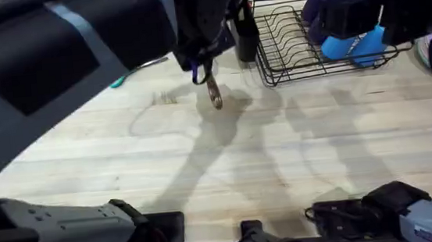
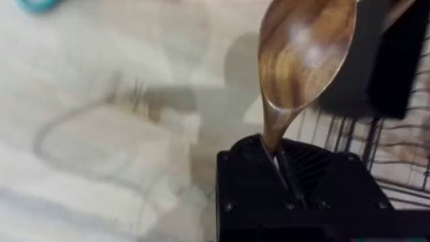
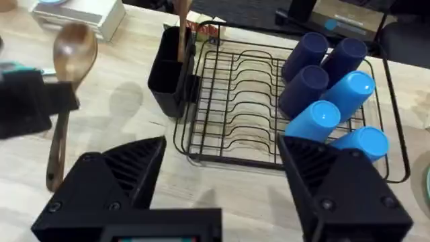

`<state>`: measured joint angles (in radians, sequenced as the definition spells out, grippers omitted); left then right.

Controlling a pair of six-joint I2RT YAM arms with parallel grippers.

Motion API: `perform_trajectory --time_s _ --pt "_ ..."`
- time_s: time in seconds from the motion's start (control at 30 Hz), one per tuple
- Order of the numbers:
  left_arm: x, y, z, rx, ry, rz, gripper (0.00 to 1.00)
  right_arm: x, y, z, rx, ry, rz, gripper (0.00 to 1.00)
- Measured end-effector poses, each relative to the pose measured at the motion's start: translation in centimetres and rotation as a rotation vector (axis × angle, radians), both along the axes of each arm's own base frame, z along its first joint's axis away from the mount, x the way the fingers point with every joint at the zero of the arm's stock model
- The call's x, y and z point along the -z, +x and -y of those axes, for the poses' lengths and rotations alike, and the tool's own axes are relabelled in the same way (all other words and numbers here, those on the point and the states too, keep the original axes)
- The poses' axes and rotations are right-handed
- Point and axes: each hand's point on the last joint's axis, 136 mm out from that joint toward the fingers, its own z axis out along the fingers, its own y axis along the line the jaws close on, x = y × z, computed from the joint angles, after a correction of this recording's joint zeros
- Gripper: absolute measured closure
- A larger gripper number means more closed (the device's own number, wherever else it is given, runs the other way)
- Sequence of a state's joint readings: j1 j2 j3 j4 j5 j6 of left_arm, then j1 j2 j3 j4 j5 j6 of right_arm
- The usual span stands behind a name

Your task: Pick up the spoon on the table one by one and put them onto the rack

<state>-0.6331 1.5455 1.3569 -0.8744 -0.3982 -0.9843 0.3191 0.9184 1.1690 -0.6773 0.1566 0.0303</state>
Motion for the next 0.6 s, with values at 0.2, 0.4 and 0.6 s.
perform_trajectory --time_s 0.2,0.4,0.6 --pt "-2.9 2.5 0.4 0.065 0.057 0.139 0.958 0.0 0.0 0.0 0.000 0.000 0.000 0.007" --pt "-5.3 4.6 0.9 0.081 0.076 0.266 0.958 0.0 0.0 0.0 0.000 0.000 0.000 0.007" --pt "-7.3 6.0 1.6 0.070 0.045 0.369 0.958 0.0 0.0 0.0 0.000 0.000 0.000 0.007"
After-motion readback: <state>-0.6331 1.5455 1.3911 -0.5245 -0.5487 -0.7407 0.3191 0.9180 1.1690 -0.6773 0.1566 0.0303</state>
